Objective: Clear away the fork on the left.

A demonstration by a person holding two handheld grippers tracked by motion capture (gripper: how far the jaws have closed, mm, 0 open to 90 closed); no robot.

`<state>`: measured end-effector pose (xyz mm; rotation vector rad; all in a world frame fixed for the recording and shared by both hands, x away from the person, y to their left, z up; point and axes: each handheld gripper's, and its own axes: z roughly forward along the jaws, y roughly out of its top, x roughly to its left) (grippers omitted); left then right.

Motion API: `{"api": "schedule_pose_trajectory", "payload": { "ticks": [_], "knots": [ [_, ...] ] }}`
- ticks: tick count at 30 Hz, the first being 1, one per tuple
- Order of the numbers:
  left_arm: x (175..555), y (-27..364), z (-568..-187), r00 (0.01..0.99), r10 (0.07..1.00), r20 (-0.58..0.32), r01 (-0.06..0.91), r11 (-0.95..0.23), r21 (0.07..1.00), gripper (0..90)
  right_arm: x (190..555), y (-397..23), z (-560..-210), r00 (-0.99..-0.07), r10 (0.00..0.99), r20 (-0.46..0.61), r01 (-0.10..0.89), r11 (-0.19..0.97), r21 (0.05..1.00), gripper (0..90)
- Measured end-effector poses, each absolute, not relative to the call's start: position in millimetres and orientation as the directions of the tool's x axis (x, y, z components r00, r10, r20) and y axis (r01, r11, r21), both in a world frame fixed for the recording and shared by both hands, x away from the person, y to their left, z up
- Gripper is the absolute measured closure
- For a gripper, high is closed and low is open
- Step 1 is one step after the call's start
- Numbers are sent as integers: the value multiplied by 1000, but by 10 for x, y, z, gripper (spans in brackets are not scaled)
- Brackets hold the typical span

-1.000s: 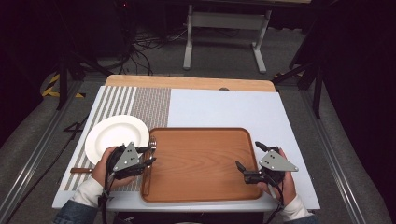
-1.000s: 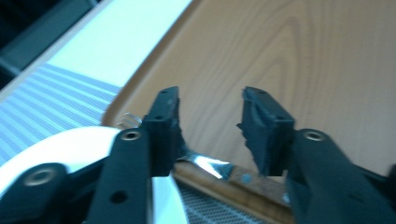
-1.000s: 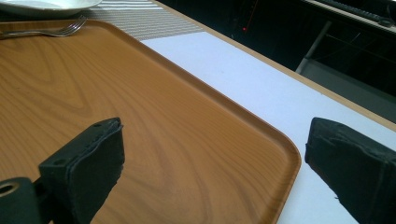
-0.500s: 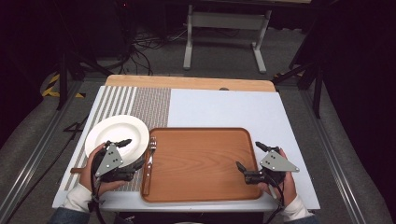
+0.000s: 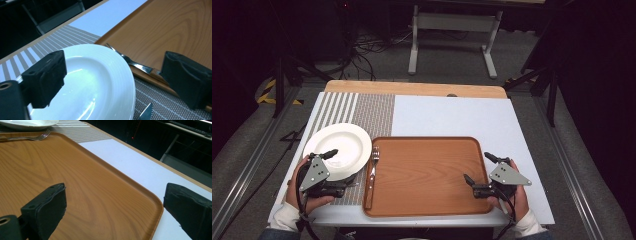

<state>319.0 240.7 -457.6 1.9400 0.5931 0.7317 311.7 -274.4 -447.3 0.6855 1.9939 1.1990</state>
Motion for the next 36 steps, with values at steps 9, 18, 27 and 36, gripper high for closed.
{"api": "schedule_pose_trajectory", "payload": {
  "ticks": [9, 18, 27, 36],
  "knots": [
    [3163, 2522, -4593, 699, 683, 214, 111, -398, 911, 57, 3104, -2732, -4480, -613, 729, -303, 80, 440, 895, 57],
    [3151, 2517, -4598, 709, 670, 220, 101, -405, 909, 57, 3093, -2717, -4477, -610, 729, -311, 76, 445, 892, 57],
    [3153, 2504, -4597, 711, 666, 228, 99, -415, 904, 57, 3098, -2714, -4478, -612, 725, -317, 72, 450, 890, 57],
    [3169, 2494, -4598, 709, 669, 225, 100, -412, 906, 61, 3097, -2711, -4478, -626, 714, -314, 60, 446, 893, 56]
  ]
}}
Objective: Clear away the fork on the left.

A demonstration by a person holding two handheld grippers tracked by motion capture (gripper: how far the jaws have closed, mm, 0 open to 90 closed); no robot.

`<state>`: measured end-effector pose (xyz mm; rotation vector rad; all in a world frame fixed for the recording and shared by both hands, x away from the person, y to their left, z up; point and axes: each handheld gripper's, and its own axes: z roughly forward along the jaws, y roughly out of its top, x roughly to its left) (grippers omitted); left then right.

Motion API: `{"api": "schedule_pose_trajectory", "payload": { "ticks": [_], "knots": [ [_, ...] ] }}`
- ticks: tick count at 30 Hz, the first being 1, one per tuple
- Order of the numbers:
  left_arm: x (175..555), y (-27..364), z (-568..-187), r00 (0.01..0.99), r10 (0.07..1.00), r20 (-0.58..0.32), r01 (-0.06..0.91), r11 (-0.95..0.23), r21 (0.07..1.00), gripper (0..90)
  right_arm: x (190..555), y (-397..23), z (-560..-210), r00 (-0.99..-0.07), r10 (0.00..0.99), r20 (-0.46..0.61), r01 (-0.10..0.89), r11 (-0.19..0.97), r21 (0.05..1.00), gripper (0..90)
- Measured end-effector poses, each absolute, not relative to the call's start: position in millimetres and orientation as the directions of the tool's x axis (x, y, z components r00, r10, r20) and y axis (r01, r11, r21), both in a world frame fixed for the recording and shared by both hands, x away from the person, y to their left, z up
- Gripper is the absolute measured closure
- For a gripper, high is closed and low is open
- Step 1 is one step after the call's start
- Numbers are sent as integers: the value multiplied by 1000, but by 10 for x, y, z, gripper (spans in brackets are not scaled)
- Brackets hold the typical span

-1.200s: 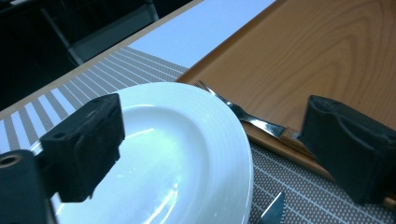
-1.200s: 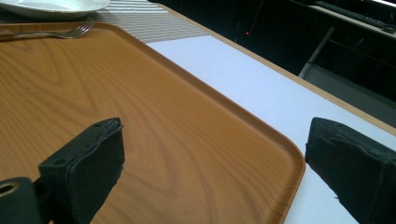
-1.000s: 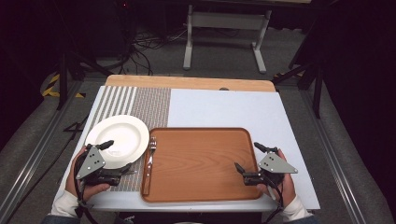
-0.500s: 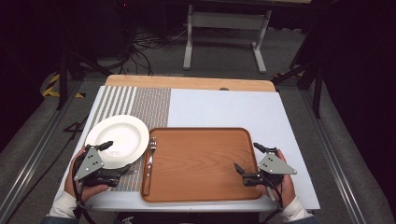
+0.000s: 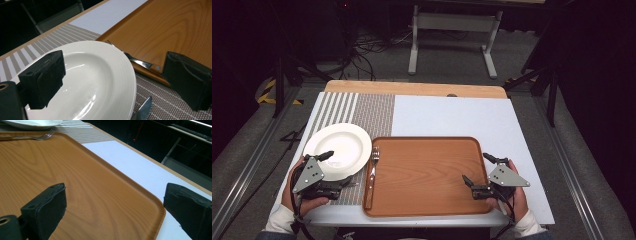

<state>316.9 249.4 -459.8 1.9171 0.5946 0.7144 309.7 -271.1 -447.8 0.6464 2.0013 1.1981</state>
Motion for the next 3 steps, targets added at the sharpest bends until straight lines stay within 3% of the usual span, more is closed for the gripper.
{"api": "schedule_pose_trajectory", "payload": {
  "ticks": [3],
  "knots": [
    [3171, 2479, -4594, 709, 668, 226, 100, -413, 905, 62, 3098, -2716, -4480, -624, 716, -312, 63, 444, 894, 56]
  ]
}}
